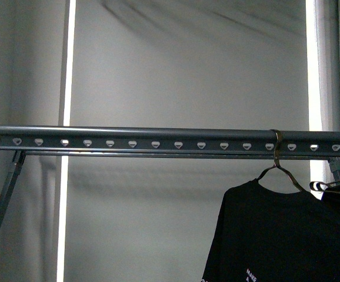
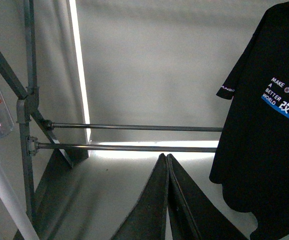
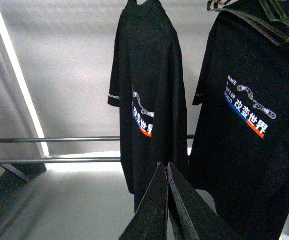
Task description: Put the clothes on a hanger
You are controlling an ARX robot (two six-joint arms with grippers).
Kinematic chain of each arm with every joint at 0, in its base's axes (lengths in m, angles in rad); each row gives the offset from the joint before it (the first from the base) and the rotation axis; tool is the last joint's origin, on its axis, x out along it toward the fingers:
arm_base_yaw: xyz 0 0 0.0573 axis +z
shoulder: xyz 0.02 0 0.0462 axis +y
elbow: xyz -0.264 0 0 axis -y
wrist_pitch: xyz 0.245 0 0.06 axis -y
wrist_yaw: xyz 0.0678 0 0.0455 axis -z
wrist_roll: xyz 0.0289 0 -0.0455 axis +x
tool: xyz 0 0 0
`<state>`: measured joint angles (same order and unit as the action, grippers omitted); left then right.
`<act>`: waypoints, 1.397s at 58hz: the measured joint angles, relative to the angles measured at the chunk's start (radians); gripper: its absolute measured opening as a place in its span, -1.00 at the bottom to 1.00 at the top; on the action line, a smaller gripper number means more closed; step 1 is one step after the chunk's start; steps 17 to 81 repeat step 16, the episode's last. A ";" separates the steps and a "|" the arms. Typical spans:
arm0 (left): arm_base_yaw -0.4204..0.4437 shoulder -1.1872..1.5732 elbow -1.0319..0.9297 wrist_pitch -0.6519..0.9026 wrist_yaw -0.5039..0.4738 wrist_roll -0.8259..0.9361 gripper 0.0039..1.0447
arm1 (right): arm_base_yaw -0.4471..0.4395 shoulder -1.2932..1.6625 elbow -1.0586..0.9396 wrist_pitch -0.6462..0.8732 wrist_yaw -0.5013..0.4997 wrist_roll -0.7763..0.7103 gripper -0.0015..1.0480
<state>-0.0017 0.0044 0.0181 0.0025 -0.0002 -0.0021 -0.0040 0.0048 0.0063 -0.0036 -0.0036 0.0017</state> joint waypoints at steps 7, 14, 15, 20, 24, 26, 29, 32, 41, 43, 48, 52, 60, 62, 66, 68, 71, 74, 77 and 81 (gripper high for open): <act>0.000 0.000 0.000 0.000 0.000 0.000 -0.94 | 0.000 0.000 0.000 0.000 0.000 0.000 -0.95; 0.000 0.000 0.000 0.000 0.000 0.000 -0.59 | 0.000 0.000 0.000 0.000 0.000 -0.001 -0.78; 0.000 0.000 0.000 0.000 0.000 0.000 -0.52 | 0.000 0.000 0.000 0.000 0.000 -0.001 -0.72; 0.000 0.000 0.000 0.000 0.000 0.000 -0.48 | 0.000 0.000 0.000 0.000 0.000 -0.001 -0.68; 0.000 0.000 0.000 0.000 0.000 0.000 -0.48 | 0.000 0.000 0.000 0.000 0.000 -0.001 -0.68; 0.000 0.000 0.000 0.000 0.000 0.000 -0.48 | 0.000 0.000 0.000 0.000 0.000 -0.001 -0.68; 0.000 0.000 0.000 0.000 0.000 0.000 -0.48 | 0.000 0.000 0.000 0.000 0.000 -0.001 -0.68; 0.000 0.000 0.000 0.000 0.000 0.000 -0.48 | 0.000 0.000 0.000 0.000 0.000 -0.001 -0.68; 0.000 0.000 0.000 0.000 0.000 0.000 -0.48 | 0.000 0.000 0.000 0.000 0.000 -0.001 -0.68; 0.000 0.000 0.000 0.000 0.000 0.000 -0.48 | 0.000 0.000 0.000 0.000 0.000 -0.001 -0.68; 0.000 0.000 0.000 0.000 0.000 0.000 -0.48 | 0.000 0.000 0.000 0.000 0.000 -0.001 -0.68; 0.000 0.000 0.000 0.000 0.000 0.000 -0.48 | 0.000 0.000 0.000 0.000 0.000 -0.001 -0.68; 0.000 0.000 0.000 0.000 0.000 0.000 -0.48 | 0.000 0.000 0.000 0.000 0.000 -0.001 -0.68; 0.000 0.000 0.000 0.000 0.000 0.000 -0.48 | 0.000 0.000 0.000 0.000 0.000 -0.001 -0.68; 0.000 0.000 0.000 0.000 0.000 0.000 -0.48 | 0.000 0.000 0.000 0.000 0.000 -0.001 -0.68; 0.000 0.000 0.000 0.000 0.000 0.000 -0.48 | 0.000 0.000 0.000 0.000 0.000 -0.001 -0.68; 0.000 0.000 0.000 0.000 0.000 0.000 -0.48 | 0.000 0.000 0.000 0.000 0.000 -0.001 -0.68; 0.000 0.000 0.000 0.000 0.000 0.000 -0.48 | 0.000 0.000 0.000 0.000 0.000 -0.001 -0.68; 0.000 0.000 0.000 0.000 0.000 0.000 -0.48 | 0.000 0.000 0.000 0.000 0.000 -0.001 -0.68; 0.000 0.000 0.000 0.000 0.000 0.000 -0.48 | 0.000 0.000 0.000 0.000 0.000 -0.001 -0.68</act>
